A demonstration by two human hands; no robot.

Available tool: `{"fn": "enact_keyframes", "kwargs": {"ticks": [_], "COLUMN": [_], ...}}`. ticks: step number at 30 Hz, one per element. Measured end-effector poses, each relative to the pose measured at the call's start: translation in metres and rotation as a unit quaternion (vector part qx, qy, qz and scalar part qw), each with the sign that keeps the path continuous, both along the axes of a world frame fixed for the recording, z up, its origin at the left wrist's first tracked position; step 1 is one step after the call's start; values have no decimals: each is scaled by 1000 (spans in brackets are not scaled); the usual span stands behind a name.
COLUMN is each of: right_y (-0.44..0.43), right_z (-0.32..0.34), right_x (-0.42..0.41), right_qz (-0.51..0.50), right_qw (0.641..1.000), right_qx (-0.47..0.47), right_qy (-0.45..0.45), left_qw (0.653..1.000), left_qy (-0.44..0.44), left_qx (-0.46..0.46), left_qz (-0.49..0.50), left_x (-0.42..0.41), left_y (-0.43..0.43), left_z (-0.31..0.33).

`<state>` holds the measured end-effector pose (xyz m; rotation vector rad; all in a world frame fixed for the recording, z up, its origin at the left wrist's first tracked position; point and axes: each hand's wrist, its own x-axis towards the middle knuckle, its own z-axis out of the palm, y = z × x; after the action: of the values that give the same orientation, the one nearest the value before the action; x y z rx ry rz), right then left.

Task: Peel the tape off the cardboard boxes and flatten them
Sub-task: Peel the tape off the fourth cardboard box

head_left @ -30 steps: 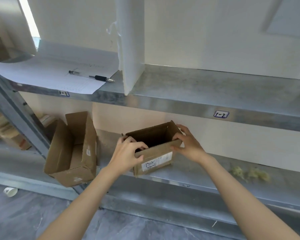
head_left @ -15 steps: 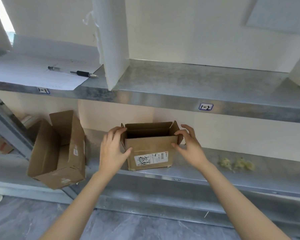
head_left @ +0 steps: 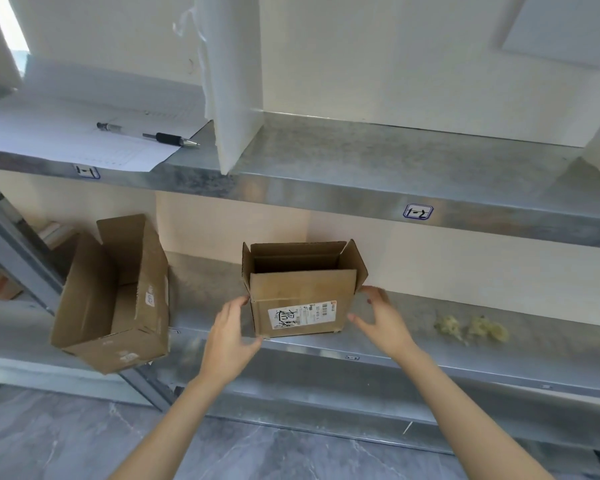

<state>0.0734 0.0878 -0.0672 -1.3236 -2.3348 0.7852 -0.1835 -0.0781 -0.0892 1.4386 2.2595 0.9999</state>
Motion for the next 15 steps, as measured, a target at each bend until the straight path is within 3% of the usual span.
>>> {"fn": "enact_keyframes", "kwargs": {"ticks": [6,15], "right_y": [-15,-14], "right_z": [-7,17], "right_x": [-14,-25], "right_qz": [15,-25], "right_qw": [994,987], "right_qx": [-109,-85], "right_qy": [15,137], "left_qw": [992,985], "left_qy": [-122,-160], "left_qx": [-15,55], "left_qz": [-14,17], "left_x": [13,9], "left_y": [3,-2], "left_z": [2,39]}}
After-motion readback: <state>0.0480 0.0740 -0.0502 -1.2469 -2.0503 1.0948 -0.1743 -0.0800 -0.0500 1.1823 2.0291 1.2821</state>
